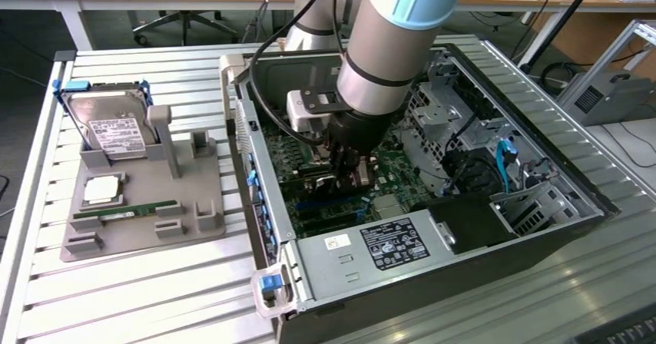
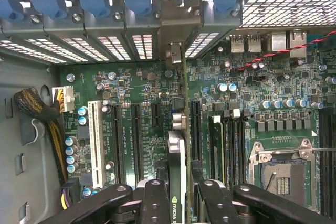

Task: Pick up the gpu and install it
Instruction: 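Insert the gpu into the slot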

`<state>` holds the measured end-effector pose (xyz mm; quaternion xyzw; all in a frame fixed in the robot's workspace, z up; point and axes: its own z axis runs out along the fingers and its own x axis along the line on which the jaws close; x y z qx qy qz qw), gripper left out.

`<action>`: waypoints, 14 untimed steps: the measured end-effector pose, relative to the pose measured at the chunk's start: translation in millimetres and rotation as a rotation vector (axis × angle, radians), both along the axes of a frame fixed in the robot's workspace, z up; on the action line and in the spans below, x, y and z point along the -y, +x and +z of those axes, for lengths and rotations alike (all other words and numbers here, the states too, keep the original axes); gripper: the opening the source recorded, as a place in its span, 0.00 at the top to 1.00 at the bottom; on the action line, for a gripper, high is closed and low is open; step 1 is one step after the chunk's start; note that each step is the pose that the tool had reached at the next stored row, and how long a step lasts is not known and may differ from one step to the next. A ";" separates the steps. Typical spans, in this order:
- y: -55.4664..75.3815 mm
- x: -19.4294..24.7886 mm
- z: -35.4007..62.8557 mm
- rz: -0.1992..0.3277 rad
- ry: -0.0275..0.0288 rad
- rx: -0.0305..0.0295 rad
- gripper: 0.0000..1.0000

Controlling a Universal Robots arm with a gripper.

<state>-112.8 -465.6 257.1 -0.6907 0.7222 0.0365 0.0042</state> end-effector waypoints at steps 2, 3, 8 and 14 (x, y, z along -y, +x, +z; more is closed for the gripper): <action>0.0 0.0 0.0 0.000 -0.0001 0.0000 0.73; 0.0 0.0 0.0 0.000 0.0000 0.0000 0.73; 0.0 0.0 -0.1 0.000 0.0002 0.0001 0.66; 0.0 0.0 17.7 0.000 -0.0002 0.0001 0.66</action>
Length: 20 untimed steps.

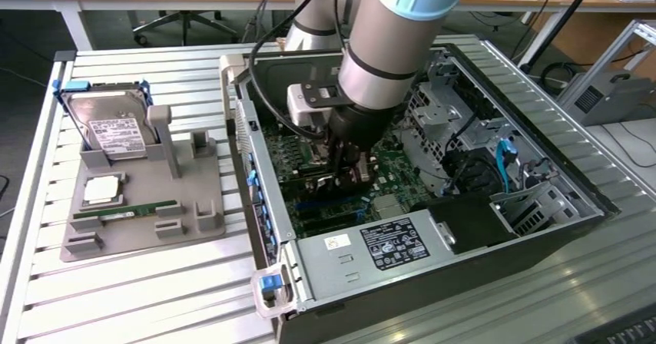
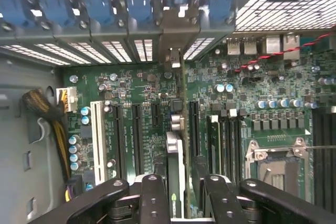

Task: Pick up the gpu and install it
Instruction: 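Insert the gpu into the slot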

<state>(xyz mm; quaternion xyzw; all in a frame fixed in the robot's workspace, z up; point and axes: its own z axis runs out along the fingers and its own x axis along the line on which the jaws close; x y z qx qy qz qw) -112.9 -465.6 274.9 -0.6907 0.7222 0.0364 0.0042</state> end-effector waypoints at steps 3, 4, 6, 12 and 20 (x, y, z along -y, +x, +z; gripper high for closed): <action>0.0 0.0 11.6 0.000 -0.0002 -0.0001 0.66; 0.0 0.0 18.4 0.000 0.0000 0.0000 0.66; 0.0 0.0 27.4 0.000 0.0001 0.0001 0.66; 0.0 0.0 40.5 0.000 0.0001 0.0001 0.66; 0.0 0.0 44.8 0.000 0.0001 0.0001 0.66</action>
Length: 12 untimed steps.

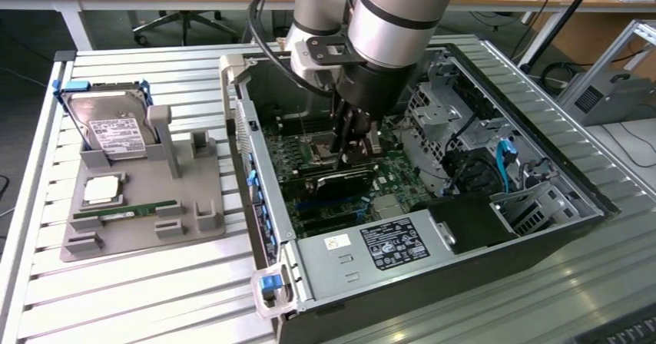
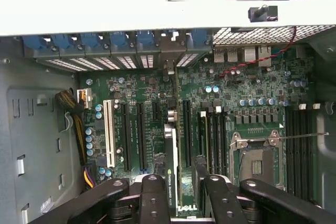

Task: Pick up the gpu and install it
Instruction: 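Insert the gpu into the slot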

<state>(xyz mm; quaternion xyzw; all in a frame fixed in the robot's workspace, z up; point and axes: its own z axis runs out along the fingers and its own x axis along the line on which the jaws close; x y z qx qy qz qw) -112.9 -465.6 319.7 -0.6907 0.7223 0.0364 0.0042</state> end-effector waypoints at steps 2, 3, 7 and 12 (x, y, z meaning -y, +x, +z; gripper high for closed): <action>0.0 0.0 0.1 0.000 -0.0001 -0.0001 0.66; 0.0 0.0 0.1 0.000 -0.0001 0.0000 0.66; 0.0 0.0 2.2 0.000 -0.0003 -0.0002 0.66; 0.0 0.0 3.4 0.000 -0.0001 0.0000 0.66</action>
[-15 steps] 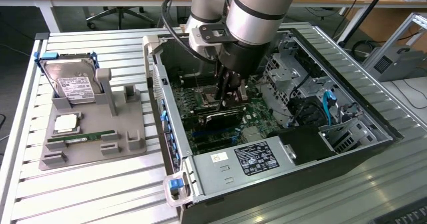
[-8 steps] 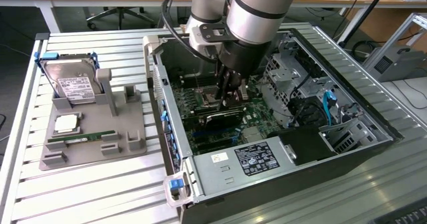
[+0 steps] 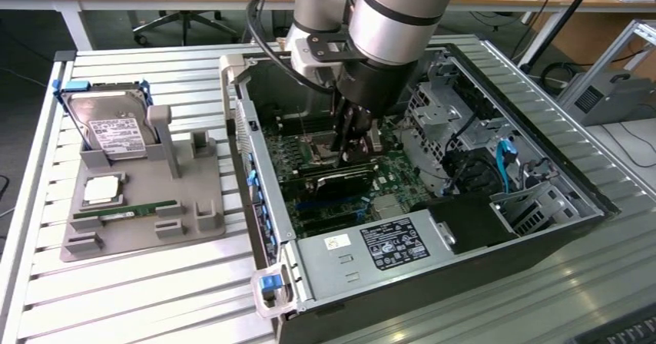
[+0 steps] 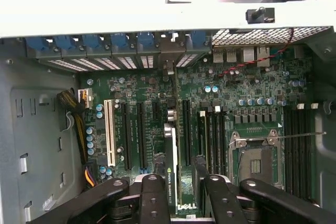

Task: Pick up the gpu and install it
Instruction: 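Insert the gpu into the slot, then press down on the gpu until it lock into place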

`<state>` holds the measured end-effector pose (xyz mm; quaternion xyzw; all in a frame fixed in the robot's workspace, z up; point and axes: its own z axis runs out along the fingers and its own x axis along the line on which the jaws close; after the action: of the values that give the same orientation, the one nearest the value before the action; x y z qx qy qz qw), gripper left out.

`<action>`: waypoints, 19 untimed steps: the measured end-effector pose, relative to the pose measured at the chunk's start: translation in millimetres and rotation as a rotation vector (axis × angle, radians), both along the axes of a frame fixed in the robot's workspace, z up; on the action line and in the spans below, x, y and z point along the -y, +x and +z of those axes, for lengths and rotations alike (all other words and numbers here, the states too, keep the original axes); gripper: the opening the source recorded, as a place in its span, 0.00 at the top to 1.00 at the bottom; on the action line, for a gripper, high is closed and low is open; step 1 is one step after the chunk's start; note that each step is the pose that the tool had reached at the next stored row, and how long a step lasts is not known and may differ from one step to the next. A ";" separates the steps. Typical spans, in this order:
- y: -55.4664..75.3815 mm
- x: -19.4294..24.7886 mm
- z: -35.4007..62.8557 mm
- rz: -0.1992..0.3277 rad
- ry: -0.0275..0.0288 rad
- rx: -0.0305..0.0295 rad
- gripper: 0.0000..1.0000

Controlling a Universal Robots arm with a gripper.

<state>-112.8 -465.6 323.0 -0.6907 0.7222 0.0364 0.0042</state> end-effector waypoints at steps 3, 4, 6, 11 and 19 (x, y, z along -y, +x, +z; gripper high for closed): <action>0.0 -0.1 0.7 0.000 -0.0010 -0.0002 0.66; 0.0 -0.1 3.6 0.000 -0.0054 -0.0005 0.66; 0.0 -0.1 7.3 0.000 -0.0086 -0.0001 0.66; 0.0 -0.2 7.5 0.000 -0.0089 -0.0001 0.66; 0.0 -0.1 7.5 0.000 -0.0089 -0.0001 0.66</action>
<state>-112.8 -465.5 330.5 -0.6906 0.7224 0.0332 0.0011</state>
